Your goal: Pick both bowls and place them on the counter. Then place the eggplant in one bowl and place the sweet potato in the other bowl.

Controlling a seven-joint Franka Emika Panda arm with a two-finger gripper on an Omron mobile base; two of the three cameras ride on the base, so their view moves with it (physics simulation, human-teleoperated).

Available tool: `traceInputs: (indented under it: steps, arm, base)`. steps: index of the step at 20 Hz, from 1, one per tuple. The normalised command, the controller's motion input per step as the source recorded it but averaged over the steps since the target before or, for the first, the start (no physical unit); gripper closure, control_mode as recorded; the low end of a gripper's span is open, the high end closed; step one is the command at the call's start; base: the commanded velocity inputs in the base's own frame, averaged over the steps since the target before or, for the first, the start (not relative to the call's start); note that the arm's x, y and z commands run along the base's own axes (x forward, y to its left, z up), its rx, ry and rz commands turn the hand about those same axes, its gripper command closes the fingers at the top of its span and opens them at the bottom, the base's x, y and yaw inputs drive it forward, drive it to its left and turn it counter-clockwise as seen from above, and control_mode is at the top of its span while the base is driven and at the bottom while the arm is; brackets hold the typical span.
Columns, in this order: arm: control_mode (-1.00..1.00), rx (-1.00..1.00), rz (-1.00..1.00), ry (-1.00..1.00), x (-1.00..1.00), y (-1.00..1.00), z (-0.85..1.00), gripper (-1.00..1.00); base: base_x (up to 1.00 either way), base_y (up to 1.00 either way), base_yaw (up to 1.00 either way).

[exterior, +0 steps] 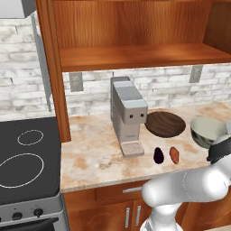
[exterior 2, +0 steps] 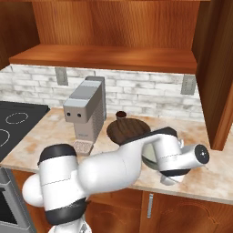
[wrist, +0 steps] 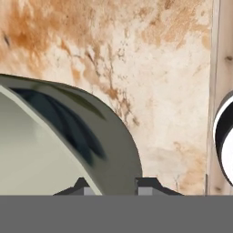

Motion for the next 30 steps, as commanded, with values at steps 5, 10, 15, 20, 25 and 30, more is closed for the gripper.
traceInputs:
  steps: [5, 10, 15, 20, 25, 30]
  arm:
    - [-1.0, 0.0, 0.0, 0.04, 0.17, -0.06, -0.24, 1.0]
    - [-1.0, 0.0, 0.0, 0.03, 0.15, -0.02, -0.2, 1.0]
    - [-1.0, 0.0, 0.0, 0.0, 0.11, 0.0, -0.11, 1.0]
    - [-1.0, 0.0, 0.0, 0.0, 0.0, 0.02, -0.09, -1.0]
    - [-1.0, 0.0, 0.0, -0.01, -0.09, 0.04, -0.02, -1.0]
    - [-1.0, 0.0, 0.0, -0.04, -0.1, 0.04, 0.14, -1.0]
  base:
    - [0.0, 0.0, 0.0]
    - [0.0, 0.0, 0.0]
    - [0.0, 0.0, 0.0]
    - [0.0, 0.0, 0.0]
    - [0.0, 0.0, 0.0]
    - [0.0, 0.0, 0.0]
